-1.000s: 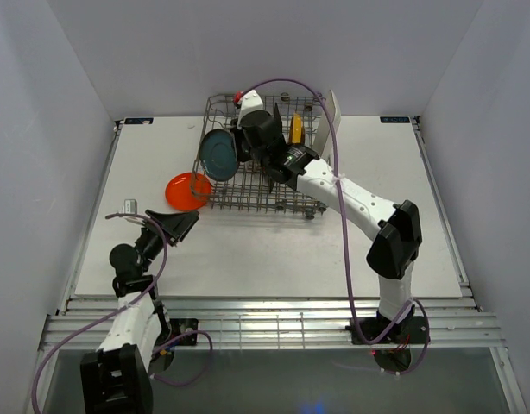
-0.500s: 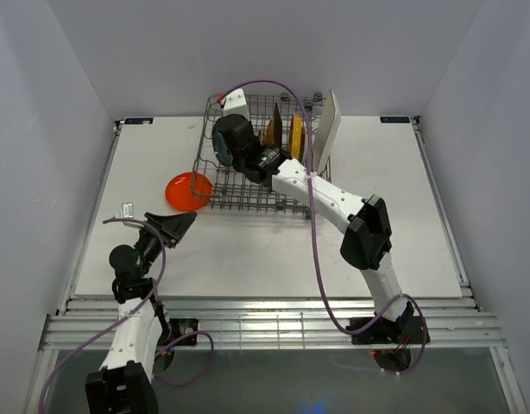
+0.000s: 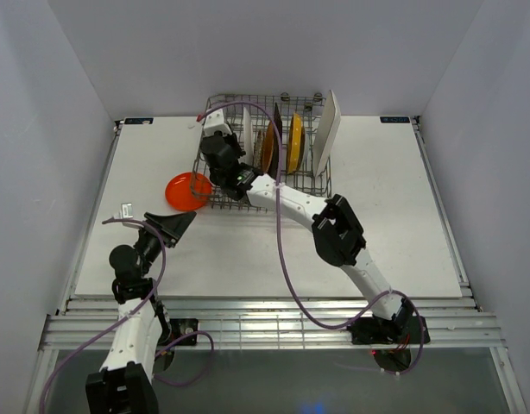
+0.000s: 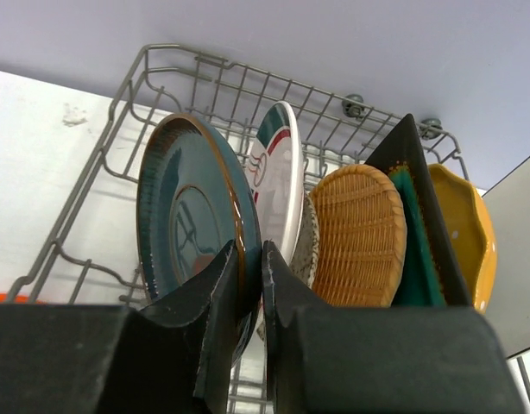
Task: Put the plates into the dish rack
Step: Insert the plate into the dish rack.
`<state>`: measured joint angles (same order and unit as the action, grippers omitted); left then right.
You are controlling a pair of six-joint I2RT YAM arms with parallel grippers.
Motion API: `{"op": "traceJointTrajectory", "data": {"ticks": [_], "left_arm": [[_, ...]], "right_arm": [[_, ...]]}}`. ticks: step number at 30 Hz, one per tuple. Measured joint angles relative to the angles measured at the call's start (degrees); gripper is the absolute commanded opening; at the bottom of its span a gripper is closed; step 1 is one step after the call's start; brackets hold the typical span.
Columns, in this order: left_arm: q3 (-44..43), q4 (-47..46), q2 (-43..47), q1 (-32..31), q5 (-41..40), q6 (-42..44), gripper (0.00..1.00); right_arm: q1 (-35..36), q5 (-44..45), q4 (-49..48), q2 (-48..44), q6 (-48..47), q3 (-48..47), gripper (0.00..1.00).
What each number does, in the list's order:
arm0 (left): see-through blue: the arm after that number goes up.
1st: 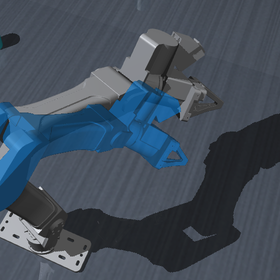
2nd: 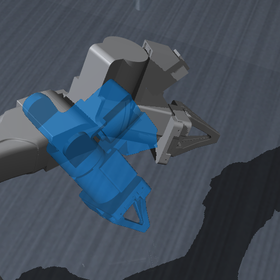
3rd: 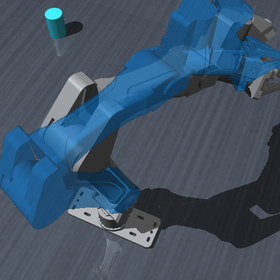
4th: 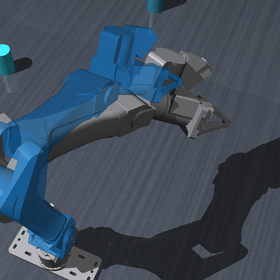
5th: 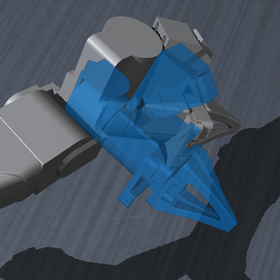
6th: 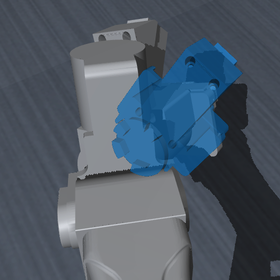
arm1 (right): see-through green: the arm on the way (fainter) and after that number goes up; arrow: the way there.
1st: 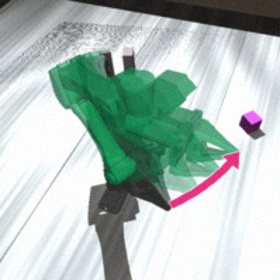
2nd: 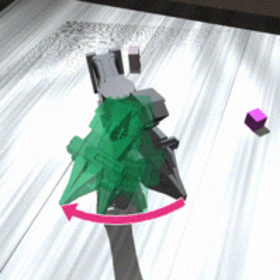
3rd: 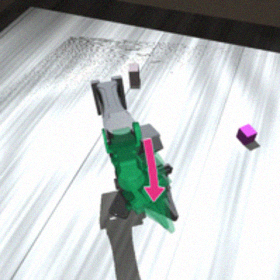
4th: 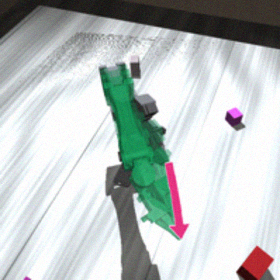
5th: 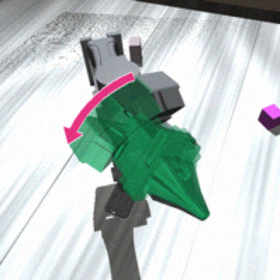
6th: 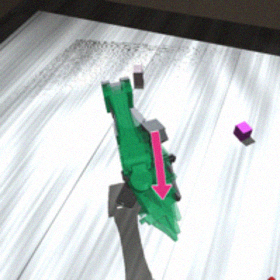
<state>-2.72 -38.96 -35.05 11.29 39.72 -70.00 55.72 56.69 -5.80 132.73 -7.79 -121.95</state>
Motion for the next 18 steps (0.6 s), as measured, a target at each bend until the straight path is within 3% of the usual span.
{"op": "traceJointTrajectory", "data": {"ticks": [7,18], "left_arm": [[0.0,0.0,1.3,0.0,-0.7,-0.1,0.72],[0.0,0.0,4.9,0.0,-1.4,-2.0,0.72]], "right_arm": [[0.2,4.9,-14.0,8.3,-13.2,-4.3,0.08],[0.2,8.3,-30.7,12.0,-26.9,-7.0,0.08]]}}
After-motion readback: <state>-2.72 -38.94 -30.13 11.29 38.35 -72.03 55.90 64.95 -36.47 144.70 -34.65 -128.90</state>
